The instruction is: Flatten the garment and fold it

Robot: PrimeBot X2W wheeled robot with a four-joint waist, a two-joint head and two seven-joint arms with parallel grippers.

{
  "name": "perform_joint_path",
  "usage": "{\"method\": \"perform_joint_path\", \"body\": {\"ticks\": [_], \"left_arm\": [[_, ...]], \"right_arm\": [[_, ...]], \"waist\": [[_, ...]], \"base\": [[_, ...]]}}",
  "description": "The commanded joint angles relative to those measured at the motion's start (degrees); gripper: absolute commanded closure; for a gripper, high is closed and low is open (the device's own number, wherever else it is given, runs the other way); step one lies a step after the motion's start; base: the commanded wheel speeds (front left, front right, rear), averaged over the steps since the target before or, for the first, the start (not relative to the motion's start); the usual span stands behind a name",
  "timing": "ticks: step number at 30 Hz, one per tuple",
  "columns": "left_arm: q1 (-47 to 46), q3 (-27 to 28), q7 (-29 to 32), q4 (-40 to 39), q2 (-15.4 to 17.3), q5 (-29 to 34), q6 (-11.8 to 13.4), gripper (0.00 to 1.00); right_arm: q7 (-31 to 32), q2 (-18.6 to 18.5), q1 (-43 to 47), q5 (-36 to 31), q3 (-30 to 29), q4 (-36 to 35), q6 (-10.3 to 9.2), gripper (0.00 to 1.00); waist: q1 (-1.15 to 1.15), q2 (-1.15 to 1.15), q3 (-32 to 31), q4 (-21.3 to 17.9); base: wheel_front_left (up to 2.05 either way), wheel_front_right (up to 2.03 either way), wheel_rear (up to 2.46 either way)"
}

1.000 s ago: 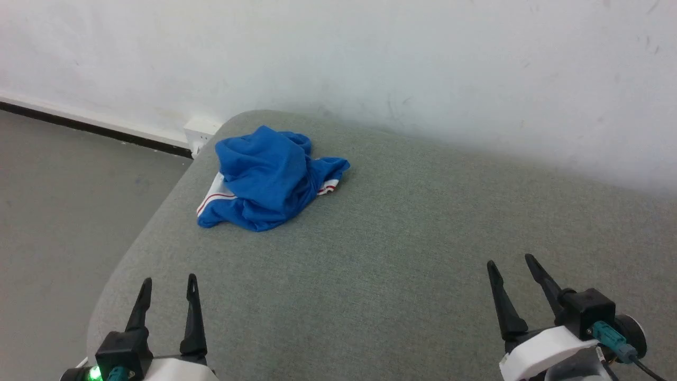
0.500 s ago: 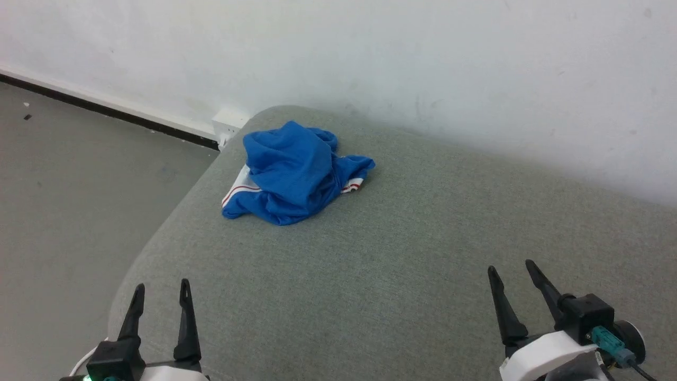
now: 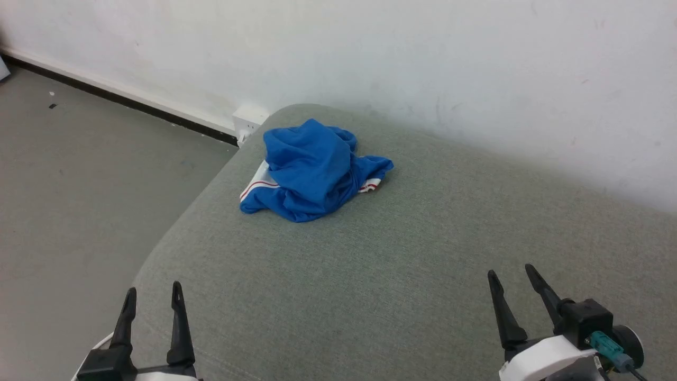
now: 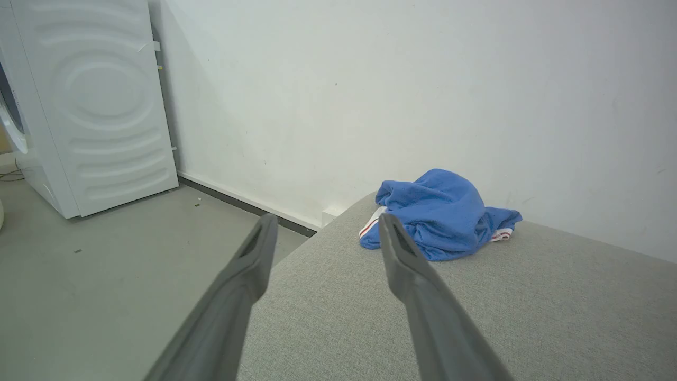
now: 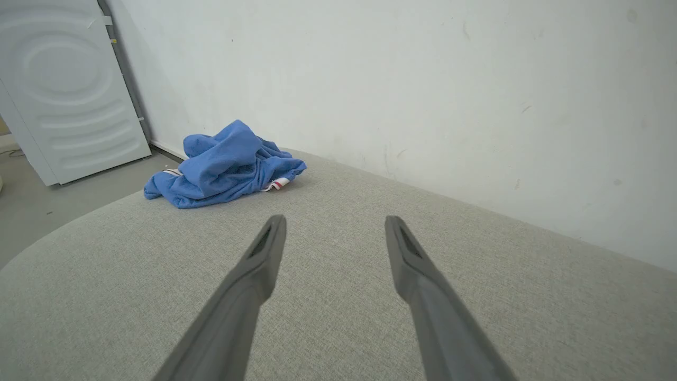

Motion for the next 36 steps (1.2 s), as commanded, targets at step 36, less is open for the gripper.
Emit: {"method": "perform_joint_path", "body": {"ticks": [36], "left_arm": [[-32.03,-1.3,11.29,-7.16,11.49,-7.19,-4.89,0.0]], "right_arm": [[1.94,0.17,-5.44,-5.57,-1.67,-8.44,-0.05,0.0]], "waist": [[0.0,-0.01,11.59,-2.19]], "base": [[0.0,0.0,0.0]]}}
